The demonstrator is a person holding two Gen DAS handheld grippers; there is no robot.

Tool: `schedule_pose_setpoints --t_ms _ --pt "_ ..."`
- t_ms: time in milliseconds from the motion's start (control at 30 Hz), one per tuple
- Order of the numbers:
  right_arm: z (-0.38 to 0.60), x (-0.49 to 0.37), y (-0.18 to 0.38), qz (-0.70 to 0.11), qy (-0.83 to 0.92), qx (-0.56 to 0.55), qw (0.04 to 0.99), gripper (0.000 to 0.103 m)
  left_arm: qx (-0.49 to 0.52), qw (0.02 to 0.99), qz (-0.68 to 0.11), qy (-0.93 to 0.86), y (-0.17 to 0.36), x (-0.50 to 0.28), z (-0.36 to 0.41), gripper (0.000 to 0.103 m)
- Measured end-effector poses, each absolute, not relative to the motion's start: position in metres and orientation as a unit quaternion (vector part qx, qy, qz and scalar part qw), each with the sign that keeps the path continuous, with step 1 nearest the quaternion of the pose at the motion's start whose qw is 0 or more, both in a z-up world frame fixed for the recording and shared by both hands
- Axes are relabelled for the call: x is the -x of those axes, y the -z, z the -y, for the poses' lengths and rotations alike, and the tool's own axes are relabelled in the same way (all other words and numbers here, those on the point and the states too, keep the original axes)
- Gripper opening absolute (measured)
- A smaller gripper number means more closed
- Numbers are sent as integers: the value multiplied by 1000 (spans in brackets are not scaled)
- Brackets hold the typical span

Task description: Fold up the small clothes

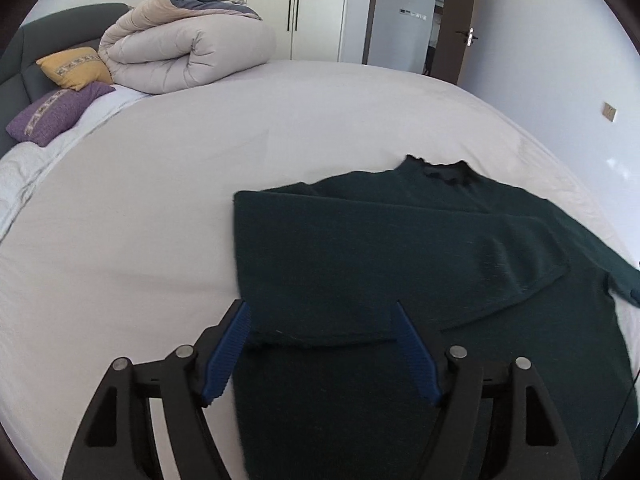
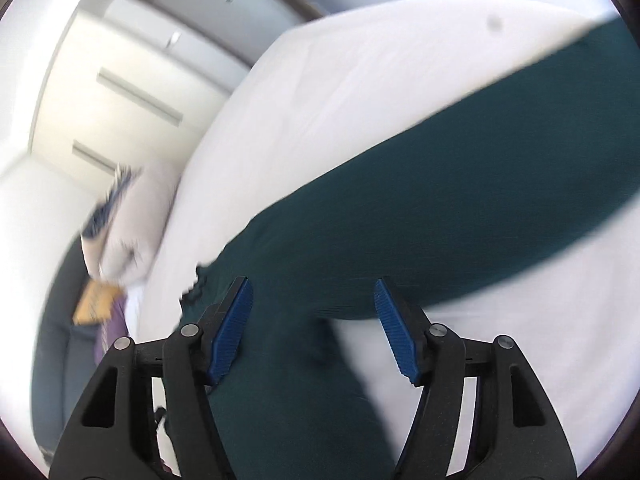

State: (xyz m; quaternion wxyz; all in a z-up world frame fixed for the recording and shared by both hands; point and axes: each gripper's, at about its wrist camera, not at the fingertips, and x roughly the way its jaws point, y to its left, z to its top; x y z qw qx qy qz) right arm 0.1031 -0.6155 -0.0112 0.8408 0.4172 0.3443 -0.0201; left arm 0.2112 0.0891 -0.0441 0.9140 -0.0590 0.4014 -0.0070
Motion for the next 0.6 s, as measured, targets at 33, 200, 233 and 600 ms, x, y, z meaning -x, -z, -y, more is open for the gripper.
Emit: schedule_pose_setpoints --t_ms 33,200,233,600 --pt "636 -84 12 -331 39 -436 836 62 73 912 -404 21 42 -207 -83 75" --pt "742 3 33 -260 132 -541 789 62 117 896 -423 71 42 -193 -48 77" --pt "757 14 38 -242 135 -559 781 61 122 893 -427 77 43 -191 -41 77" --pt "805 -20 49 -194 134 -616 752 49 149 870 -457 112 48 -192 -4 76"
